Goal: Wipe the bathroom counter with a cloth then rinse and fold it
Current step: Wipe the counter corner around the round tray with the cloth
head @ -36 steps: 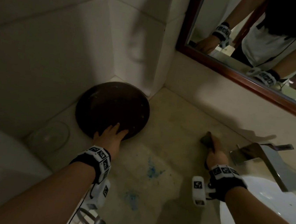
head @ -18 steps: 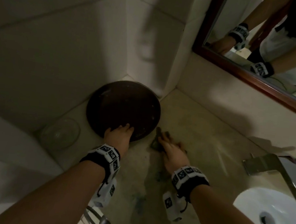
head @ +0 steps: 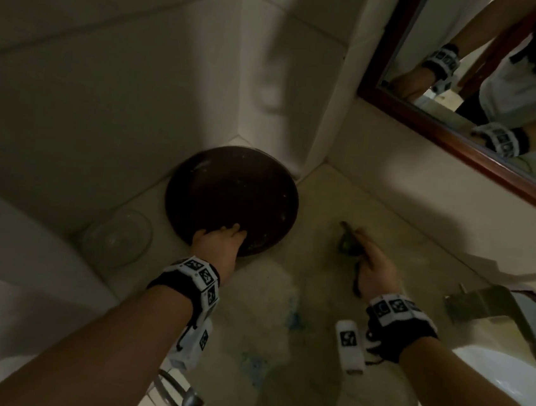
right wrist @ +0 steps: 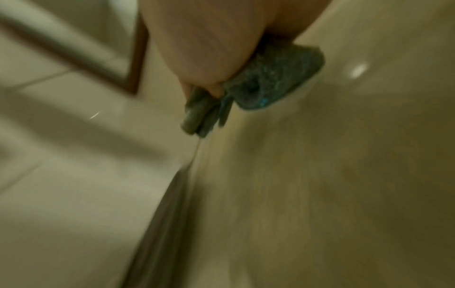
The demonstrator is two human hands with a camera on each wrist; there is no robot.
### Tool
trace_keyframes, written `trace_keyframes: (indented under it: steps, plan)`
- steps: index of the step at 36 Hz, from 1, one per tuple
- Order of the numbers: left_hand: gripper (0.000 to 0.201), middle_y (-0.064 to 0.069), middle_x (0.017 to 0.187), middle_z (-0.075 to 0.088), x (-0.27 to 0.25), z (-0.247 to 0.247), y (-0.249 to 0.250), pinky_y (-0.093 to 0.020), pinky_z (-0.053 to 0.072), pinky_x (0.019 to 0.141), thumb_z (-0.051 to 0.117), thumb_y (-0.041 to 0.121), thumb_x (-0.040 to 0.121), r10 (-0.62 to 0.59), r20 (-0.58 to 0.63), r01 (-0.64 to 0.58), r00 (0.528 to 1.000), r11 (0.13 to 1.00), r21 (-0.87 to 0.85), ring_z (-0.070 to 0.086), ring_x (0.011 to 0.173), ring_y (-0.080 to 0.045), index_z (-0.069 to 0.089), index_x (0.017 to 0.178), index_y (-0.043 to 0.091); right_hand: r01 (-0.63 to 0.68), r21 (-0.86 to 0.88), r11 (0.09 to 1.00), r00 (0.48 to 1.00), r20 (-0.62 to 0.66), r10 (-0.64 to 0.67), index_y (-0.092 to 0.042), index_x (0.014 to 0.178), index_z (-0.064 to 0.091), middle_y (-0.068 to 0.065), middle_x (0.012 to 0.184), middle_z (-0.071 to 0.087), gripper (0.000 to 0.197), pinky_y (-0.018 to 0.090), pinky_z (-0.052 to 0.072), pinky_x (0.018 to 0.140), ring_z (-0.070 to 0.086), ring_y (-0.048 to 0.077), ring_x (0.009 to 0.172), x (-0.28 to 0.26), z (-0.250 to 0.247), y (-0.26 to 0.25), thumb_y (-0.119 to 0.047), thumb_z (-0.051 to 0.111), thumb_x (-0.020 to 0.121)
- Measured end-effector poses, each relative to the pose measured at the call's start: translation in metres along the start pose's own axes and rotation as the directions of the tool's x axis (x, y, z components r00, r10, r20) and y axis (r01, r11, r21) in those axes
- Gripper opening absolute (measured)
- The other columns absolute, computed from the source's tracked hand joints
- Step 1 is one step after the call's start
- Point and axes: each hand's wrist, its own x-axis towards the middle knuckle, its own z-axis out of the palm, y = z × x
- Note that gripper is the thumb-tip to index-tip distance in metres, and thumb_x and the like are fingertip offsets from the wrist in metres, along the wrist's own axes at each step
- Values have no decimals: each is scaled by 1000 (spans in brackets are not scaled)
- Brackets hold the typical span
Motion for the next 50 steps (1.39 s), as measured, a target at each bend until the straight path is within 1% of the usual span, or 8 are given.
trace_keyframes:
  steps: [5,10,22,32,41,45,47,50]
  plan:
    - [60,1,156,25,1,-1,1,-42,36,100,48,19,90,10,-2,-10,1000,999,34,38,134,-19,28,146,26,-129,-360,924,980,96,174,-23,151,13,2,160,7,56,46,14,119,11,26,147,30,10,7,-25,35,100]
    - [60,-1,155,25,2,-2,2,-40,36,97,49,20,90,23,-17,-22,1000,997,81,41,131,-19,27,146,25,21,-581,814,976,188,108,-18,152,-3,0,159,-14,74,40,0,119,-9,22,147,27,46,-8,-56,25,95]
    - [61,-1,155,26,1,-4,3,-39,34,99,52,22,90,29,-26,-26,999,995,94,40,132,-18,28,146,24,374,-491,787,879,458,-132,-28,151,2,-6,159,-11,62,41,-1,120,-11,16,147,17,63,-36,-31,33,98]
    - [59,-1,155,26,0,-8,4,-39,35,97,49,23,91,18,13,-20,1000,995,101,42,130,-19,28,146,24,552,-26,833,674,603,-428,-25,132,53,-19,143,34,55,30,16,119,30,13,140,-30,58,-6,9,35,93]
    - [57,1,156,23,-4,-13,8,-48,24,108,42,22,93,-24,42,18,999,991,135,36,134,-17,25,147,26,-12,91,996,972,233,-10,-37,124,55,2,123,58,46,25,42,87,56,17,103,-19,-4,10,-3,39,98]
    - [55,2,157,21,-4,-18,12,-49,15,111,32,21,97,2,-78,7,997,993,116,24,142,-17,17,149,26,-207,22,978,978,25,207,-42,139,39,12,134,50,52,36,50,73,58,32,97,5,-21,26,-10,33,98]
    - [60,3,159,12,-5,-23,12,-53,10,111,34,21,97,14,-100,-3,995,994,113,13,146,-18,9,151,28,-237,-64,969,971,15,238,-37,144,30,8,149,34,54,45,49,89,49,37,120,18,-18,29,-9,31,98]
    - [68,5,160,-3,-7,-30,7,-62,0,110,39,26,96,17,-143,-2,990,995,104,-2,147,-19,-2,151,32,-219,-333,917,960,97,264,-27,151,10,2,160,5,61,48,17,118,11,28,146,32,-2,22,-7,32,97]
